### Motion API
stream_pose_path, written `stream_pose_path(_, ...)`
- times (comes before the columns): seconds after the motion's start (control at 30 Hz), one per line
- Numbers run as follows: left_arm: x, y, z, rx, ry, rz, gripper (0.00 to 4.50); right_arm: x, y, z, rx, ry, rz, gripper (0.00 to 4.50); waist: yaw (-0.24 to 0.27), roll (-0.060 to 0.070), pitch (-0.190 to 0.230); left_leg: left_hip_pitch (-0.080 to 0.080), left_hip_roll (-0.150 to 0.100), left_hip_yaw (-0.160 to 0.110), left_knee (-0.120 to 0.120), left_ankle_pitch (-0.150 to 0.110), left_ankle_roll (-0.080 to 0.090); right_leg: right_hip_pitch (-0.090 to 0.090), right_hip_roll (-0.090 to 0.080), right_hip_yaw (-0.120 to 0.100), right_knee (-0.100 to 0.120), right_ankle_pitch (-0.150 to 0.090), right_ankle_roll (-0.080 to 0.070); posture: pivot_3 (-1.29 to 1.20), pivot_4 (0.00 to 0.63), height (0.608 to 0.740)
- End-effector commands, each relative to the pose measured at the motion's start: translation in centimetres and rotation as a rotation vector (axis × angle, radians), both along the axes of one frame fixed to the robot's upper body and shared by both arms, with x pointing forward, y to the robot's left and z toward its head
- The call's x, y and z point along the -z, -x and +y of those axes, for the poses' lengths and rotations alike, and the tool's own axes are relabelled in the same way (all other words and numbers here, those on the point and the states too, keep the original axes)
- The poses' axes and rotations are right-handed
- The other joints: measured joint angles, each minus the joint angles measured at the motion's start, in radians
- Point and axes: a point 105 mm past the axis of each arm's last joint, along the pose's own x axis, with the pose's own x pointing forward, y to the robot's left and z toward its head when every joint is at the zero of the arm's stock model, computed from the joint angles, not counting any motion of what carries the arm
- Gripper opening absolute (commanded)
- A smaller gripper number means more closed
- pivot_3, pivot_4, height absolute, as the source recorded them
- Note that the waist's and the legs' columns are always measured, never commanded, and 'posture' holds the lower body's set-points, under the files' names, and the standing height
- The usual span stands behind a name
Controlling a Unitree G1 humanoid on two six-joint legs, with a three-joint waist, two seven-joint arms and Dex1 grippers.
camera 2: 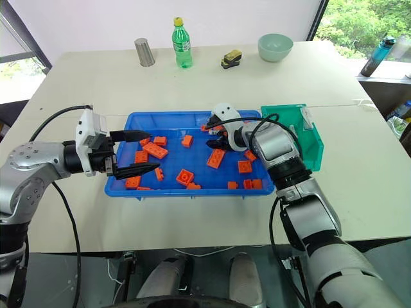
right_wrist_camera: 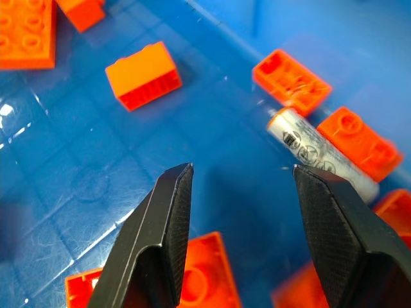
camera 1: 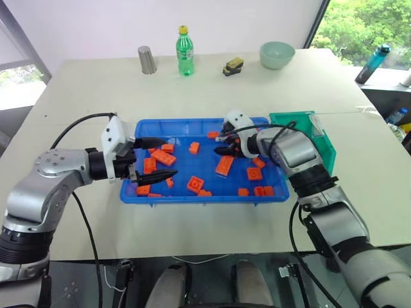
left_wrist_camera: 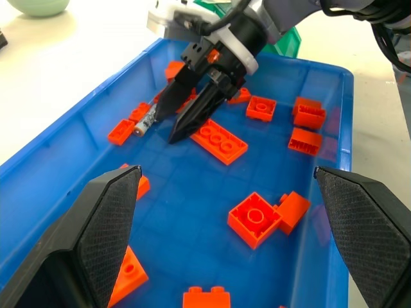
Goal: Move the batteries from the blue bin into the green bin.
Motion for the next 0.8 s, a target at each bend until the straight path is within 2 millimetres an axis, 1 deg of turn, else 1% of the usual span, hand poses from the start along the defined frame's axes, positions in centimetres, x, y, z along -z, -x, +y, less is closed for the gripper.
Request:
stream_pose_path(0.03, -1.2, 0.1, 0.2, 0.002, 0.003, -0.052, 4.5, -4.1, 1.1, 1.6, -0.077, -0.062, -0.074, 2.5, -0.001, 0.0, 0.0, 0.0, 0.0, 0.0, 0.0, 0.0, 0.0, 0.0, 0.0, 0.0, 0.0, 0.0, 0.0, 0.0, 0.15, 0.727)
stream_pose_path(0.13, -1.2, 0.0, 0.1, 0.003, 0.004, -0.054, 4.5, -4.7, 1.3, 1.7, -0.085, -0.064, -0.086, 2.5, -0.001, 0.0, 0.0, 0.0, 0.0, 0.0, 0.0, 0.0, 0.0, 0.0, 0.0, 0.0, 0.001, 0.0, 0.0, 0.0, 0.15, 0.727)
stream_pose_path(0.23, -1.3, -0.2, -0.1, 0.006, 0.007, -0.059, 4.5, -4.6, 0.6, 1.2, -0.066, -0.046, -0.095, 2.5, 0.001, 0.0, 0.0, 0.0, 0.0, 0.0, 0.0, 0.0, 0.0, 0.0, 0.0, 0.0, 0.001, 0.0, 0.0, 0.0, 0.15, 0.727)
stream_pose_path(0.33, -1.5, -0.2, -0.2, 0.011, 0.009, -0.064, 4.5, -3.8, 0.0, 0.7, -0.048, -0.023, -0.09, 2.5, 0.001, 0.0, 0.0, 0.0, 0.0, 0.0, 0.0, 0.0, 0.0, 0.0, 0.0, 0.0, 0.001, 0.0, 0.0, 0.0, 0.15, 0.727)
stream_pose_path(0.53, -1.6, -0.2, -0.2, 0.01, 0.007, -0.068, 4.5, -2.1, -0.7, 0.0, -0.041, 0.026, -0.075, 2.5, -0.001, 0.0, 0.0, 0.0, 0.0, 0.0, 0.0, 0.0, 0.0, 0.0, 0.0, 0.0, 0.001, 0.0, 0.0, 0.0, 0.15, 0.727)
stream_pose_path(0.8, -1.6, 0.0, -0.2, 0.006, 0.006, -0.07, 4.5, -0.2, -1.1, 0.0, -0.085, 0.102, -0.08, 2.5, -0.002, 0.0, 0.0, 0.0, 0.0, 0.0, 0.0, 0.0, 0.0, 0.0, 0.0, 0.0, 0.001, 0.0, 0.0, 0.0, 0.15, 0.727)
